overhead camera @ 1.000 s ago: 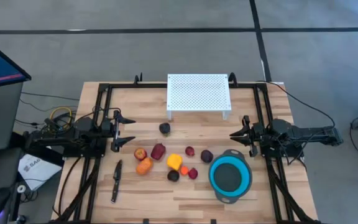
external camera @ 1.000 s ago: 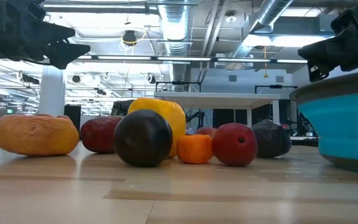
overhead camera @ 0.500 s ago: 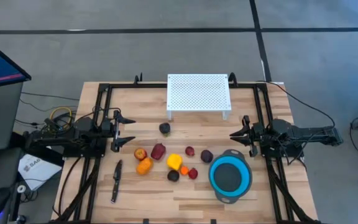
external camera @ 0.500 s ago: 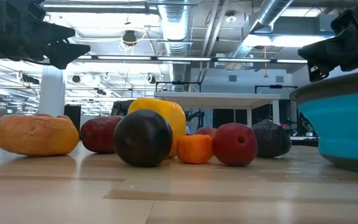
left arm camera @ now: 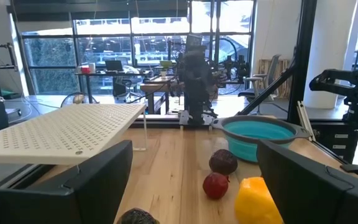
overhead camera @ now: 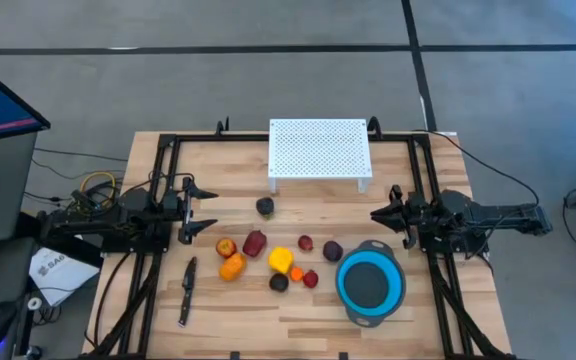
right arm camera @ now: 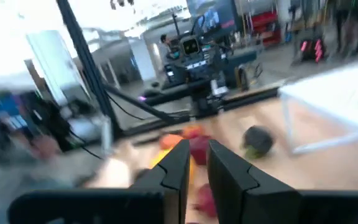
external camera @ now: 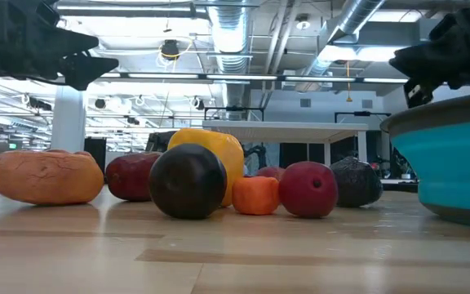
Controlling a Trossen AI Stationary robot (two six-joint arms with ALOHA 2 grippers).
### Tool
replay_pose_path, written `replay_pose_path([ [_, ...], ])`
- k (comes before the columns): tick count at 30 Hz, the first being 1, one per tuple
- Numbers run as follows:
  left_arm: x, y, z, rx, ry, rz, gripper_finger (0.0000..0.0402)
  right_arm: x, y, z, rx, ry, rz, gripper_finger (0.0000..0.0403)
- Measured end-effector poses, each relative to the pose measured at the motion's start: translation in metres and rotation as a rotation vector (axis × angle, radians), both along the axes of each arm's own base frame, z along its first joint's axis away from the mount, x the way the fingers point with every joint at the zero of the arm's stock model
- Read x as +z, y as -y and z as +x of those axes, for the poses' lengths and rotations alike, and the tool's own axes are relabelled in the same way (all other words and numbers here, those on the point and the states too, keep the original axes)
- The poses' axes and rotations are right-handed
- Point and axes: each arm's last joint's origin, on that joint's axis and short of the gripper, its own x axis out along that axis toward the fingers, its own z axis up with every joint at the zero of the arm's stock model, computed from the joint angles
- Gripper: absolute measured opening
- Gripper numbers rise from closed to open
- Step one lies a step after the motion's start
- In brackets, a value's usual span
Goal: Pick & Place Fruit
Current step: Put the blue strainer bowl on the shelf
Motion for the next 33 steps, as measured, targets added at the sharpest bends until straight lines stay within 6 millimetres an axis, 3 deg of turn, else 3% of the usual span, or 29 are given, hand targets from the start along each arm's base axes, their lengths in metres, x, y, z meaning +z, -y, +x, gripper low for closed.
replay_pose_path([
  [5,0.000,0.000,0.000,0.000,0.001,0.000,0.0337,0.012,-0.005,-0.001,0.073,0.109,0.142,0.0049],
  [11,0.001,0.000,0.000,0.000,0.009,0.001,0.0337,0.031,-0.018,0.005,0.113,0.303,0.024,0.0049],
  [13,0.001,0.000,0.000,0.000,0.012,0.001,0.0337,0.031,-0.025,0.010,0.113,0.291,-0.011,0.0044],
  [18,0.002,0.000,0.000,0.000,0.019,0.001,0.0337,0.042,-0.049,0.036,0.115,0.112,-0.062,0.0010],
  [23,0.002,0.000,0.000,0.000,0.022,0.002,0.0337,0.076,-0.076,0.068,0.126,-0.113,-0.201,0.0012],
  [29,0.003,0.000,0.000,0.000,0.034,0.002,0.0337,0.107,-0.077,0.092,-0.002,-0.721,-0.166,0.0044],
  [33,0.004,0.000,-0.001,0.000,0.047,0.003,0.0337,0.107,-0.070,0.103,-0.015,-1.084,-0.152,0.0083],
])
